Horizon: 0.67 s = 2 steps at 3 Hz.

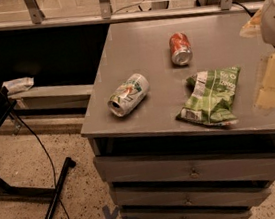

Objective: Pick coke can

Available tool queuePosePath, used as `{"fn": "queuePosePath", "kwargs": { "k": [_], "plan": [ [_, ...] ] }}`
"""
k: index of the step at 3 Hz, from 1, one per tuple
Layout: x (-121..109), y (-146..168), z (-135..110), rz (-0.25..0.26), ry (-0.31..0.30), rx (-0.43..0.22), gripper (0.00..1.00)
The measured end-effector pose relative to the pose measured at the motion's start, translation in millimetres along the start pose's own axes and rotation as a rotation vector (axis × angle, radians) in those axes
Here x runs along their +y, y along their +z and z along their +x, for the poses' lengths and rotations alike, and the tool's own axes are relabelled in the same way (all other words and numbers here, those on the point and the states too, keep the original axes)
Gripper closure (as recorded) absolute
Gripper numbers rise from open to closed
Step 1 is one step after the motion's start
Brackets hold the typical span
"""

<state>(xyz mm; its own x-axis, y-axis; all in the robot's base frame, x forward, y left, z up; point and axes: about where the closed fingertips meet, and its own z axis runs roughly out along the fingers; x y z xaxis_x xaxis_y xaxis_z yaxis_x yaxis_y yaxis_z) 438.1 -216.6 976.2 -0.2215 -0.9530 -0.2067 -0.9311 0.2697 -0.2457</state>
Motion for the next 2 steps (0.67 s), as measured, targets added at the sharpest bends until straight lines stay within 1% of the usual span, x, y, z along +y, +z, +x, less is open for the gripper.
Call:
{"fn": "queuePosePath", "kwargs": {
  "k": [1,2],
  "plan": [
    [0,0,0,0.0,0.0,0.0,0.0],
    [-16,7,2,0.022,0.064,-0.018,0.0]
  ]
}}
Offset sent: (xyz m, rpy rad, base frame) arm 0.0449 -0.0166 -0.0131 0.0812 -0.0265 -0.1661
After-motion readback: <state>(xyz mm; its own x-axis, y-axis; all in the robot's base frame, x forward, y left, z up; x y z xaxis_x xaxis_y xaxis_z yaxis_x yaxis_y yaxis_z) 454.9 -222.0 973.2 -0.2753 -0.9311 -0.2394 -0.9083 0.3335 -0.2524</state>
